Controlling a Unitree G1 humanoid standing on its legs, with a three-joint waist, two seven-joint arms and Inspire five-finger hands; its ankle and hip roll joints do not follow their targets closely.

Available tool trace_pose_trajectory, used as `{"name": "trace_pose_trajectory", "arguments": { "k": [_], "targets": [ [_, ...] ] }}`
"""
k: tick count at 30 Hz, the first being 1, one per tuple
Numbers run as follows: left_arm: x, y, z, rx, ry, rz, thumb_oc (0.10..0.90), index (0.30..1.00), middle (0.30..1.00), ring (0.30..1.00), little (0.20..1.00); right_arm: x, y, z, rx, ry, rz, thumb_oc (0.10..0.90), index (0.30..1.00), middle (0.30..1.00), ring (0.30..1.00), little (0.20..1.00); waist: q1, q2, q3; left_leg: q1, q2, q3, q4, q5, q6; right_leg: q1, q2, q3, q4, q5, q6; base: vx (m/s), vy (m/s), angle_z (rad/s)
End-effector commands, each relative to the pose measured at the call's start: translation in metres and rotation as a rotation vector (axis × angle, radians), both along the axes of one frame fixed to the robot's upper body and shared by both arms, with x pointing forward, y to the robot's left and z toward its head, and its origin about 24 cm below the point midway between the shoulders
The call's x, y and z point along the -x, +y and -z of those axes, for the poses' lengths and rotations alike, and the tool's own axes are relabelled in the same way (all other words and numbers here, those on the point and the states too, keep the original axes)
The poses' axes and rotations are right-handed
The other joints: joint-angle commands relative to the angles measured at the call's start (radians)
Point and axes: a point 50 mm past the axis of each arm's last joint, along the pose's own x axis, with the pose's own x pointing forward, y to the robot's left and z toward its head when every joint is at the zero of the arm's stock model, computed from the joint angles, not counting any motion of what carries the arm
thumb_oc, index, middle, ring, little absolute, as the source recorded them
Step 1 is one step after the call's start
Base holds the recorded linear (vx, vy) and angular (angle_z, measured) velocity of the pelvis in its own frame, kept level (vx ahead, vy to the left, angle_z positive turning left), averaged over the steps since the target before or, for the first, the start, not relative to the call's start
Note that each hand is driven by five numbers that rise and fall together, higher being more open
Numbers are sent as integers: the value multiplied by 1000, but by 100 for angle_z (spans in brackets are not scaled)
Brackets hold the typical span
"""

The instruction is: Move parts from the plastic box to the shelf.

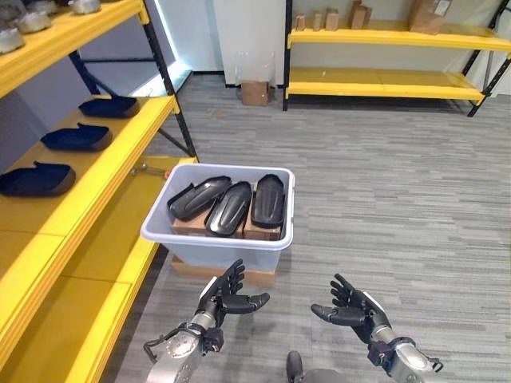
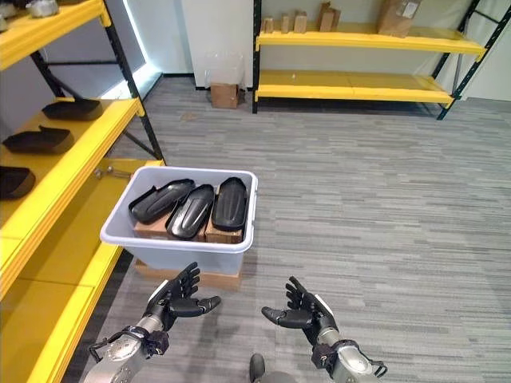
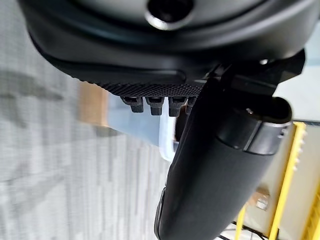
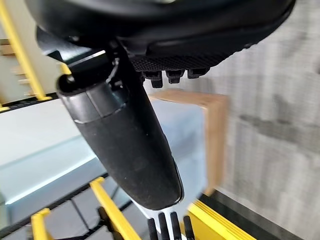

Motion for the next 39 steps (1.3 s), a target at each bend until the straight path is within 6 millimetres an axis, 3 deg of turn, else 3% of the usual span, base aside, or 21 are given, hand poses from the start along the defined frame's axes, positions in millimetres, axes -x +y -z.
{"name": "trace_pose_trajectory", "arguments": {
  "k": [1, 2, 3, 5, 6, 8, 9, 10, 12, 14, 17, 20, 23, 28, 39],
  "targets": [
    [-20, -2, -33, 40, -193, 16, 900, 1000, 1000, 1000, 1000, -11, 3, -26, -44, -160, -10, 900, 1000, 1000, 1000, 1000, 9, -52, -25, -133, 15, 7, 301, 275, -13, 46, -13, 99, -16, -84, 46, 61, -109, -8],
    [-20, -2, -33, 39, -193, 16, 900, 1000, 1000, 1000, 1000, -11, 3, -26, -45, -160, -10, 900, 1000, 1000, 1000, 1000, 8, -50, -25, -138, 16, 5, 308, 272, -13, 45, -12, 97, -17, -83, 46, 101, -137, -16],
    [-19, -1, -34, 42, -189, 14, 900, 1000, 1000, 1000, 1000, -12, 1, -27, -34, -164, -8, 900, 1000, 1000, 1000, 1000, 29, -74, 5, -208, -5, 5, 433, 284, 5, 69, -19, 113, -22, -82, 31, 113, -110, -24],
    [-17, 0, -33, 38, -182, 7, 900, 1000, 1000, 1000, 1000, -12, -1, -28, -21, -163, 0, 900, 1000, 1000, 1000, 1000, 41, -90, 15, -286, 7, 46, 409, 231, 27, 91, -38, 118, -24, -86, 34, 140, -76, -18],
    [-16, 2, -32, 28, -178, 3, 900, 1000, 1000, 1000, 1000, -12, -2, -28, -18, -165, 5, 900, 1000, 1000, 1000, 1000, 42, -100, 18, -319, 39, 75, 356, 211, 34, 98, -48, 117, -26, -92, 38, 126, 17, -11],
    [-13, 4, -30, 17, -169, -1, 900, 1000, 1000, 1000, 1000, -12, -5, -28, -6, -167, 17, 900, 1000, 1000, 1000, 1000, 59, -103, 23, -322, 54, 84, 208, 162, 42, 121, -55, 129, -28, -110, 51, 152, 85, -13],
    [-12, 4, -28, 13, -163, 0, 900, 1000, 1000, 1000, 1000, -12, -6, -28, 0, -167, 22, 900, 1000, 1000, 1000, 1000, 55, -100, 18, -326, 69, 85, 104, 171, 35, 122, -58, 130, -30, -116, 59, 178, 141, -10],
    [-10, 4, -27, 12, -157, 3, 900, 1000, 1000, 1000, 1000, -10, -8, -27, 4, -163, 29, 900, 1000, 1000, 1000, 1000, 54, -95, 15, -317, 91, 91, -57, 210, 22, 135, -63, 130, -34, -128, 66, 173, 147, -5],
    [-11, 3, -27, -3, -160, 14, 900, 1000, 1000, 1000, 1000, -8, -10, -27, 17, -164, 31, 900, 1000, 1000, 1000, 1000, 52, -74, 12, -314, 123, 102, -232, 297, -1, 156, -59, 126, -35, -149, 73, 204, 159, 3],
    [-11, 4, -26, -10, -160, 11, 900, 1000, 1000, 1000, 1000, -7, -10, -24, 19, -152, 35, 900, 1000, 1000, 1000, 1000, 56, -58, 8, -316, 121, 95, -334, 329, -11, 179, -55, 135, -39, -162, 81, 218, 168, 5],
    [-11, 4, -25, -9, -156, 8, 900, 1000, 1000, 1000, 1000, -4, -5, -21, 7, -134, 15, 900, 1000, 1000, 1000, 1000, 58, -40, -17, -290, 115, 74, -347, 332, -16, 203, -64, 154, -33, -184, 96, 221, 216, -22],
    [-13, 3, -29, -12, -174, 22, 900, 1000, 1000, 1000, 1000, -4, -3, -20, 6, -130, 6, 900, 1000, 1000, 1000, 1000, 61, -40, -32, -279, 98, 84, -347, 325, -8, 208, -92, 154, -35, -178, 115, 185, 227, -36],
    [-18, 6, -34, -18, -194, 15, 900, 1000, 1000, 1000, 1000, -6, 3, -20, 1, -132, -11, 900, 1000, 1000, 1000, 1000, 69, -56, -51, -259, 54, 121, -321, 270, 23, 204, -164, 170, -23, -154, 162, 198, 273, -23],
    [-25, 10, -39, -36, -218, 0, 900, 1000, 1000, 1000, 1000, -10, 9, -19, -9, -133, -25, 900, 1000, 1000, 1000, 1000, 80, -73, -60, -272, 25, 166, -257, 202, 51, 175, -221, 181, -5, -127, 199, 94, 170, -17],
    [-23, 10, -35, -19, -198, -15, 900, 1000, 1000, 1000, 1000, -19, 24, -28, -75, -185, -34, 900, 1000, 1000, 1000, 1000, 81, -87, -90, -248, 13, 179, -267, 183, 57, 192, -245, 150, -41, -96, 219, 59, 32, -6]
  ]
}}
